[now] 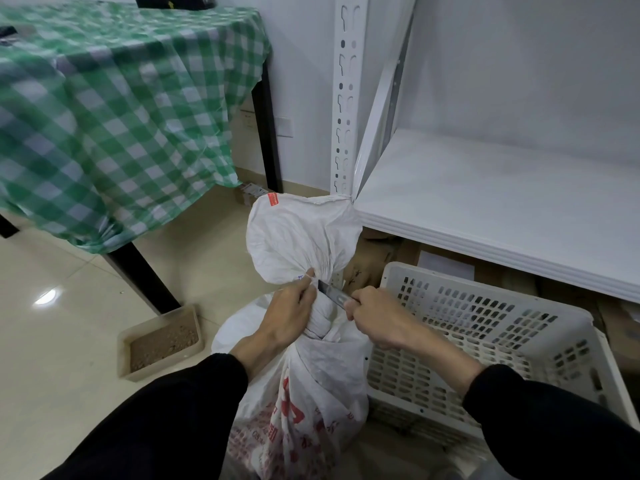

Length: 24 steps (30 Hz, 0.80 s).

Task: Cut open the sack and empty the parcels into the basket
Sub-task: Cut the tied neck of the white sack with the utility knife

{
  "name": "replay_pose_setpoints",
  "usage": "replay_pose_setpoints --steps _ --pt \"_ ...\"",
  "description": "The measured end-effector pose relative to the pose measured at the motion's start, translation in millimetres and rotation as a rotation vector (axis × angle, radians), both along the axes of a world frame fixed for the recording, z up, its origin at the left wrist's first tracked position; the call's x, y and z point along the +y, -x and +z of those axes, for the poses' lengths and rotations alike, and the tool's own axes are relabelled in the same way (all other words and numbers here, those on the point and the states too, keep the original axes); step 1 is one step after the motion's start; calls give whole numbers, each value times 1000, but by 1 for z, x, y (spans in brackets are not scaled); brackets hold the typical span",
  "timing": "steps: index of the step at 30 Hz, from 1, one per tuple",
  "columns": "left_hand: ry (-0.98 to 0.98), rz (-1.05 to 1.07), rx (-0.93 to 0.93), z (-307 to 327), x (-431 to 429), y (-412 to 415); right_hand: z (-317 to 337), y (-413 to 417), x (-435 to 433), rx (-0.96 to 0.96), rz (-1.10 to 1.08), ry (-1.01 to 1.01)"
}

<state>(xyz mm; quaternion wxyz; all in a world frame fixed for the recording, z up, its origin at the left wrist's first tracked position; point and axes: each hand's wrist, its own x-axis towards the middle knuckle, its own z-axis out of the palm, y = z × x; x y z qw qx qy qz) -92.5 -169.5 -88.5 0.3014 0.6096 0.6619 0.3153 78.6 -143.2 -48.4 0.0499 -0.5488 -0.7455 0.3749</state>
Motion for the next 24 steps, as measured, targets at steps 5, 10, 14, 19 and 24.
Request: replay_pose_setpoints --steps 5,10,14,19,24 --pt "-48 140 -160 -1 1 -3 -12 7 -11 -26 -10 -144" --pt "-47 141 -171 3 4 2 -14 12 -20 -31 1 -230" --pt "-80 144 -151 3 4 1 -10 14 -22 -10 6 -254" --pt "-114 132 -68 1 5 1 -2 18 -20 -72 51 -165" --pt "-170 76 28 2 1 -3 11 19 -13 -149 59 -104"
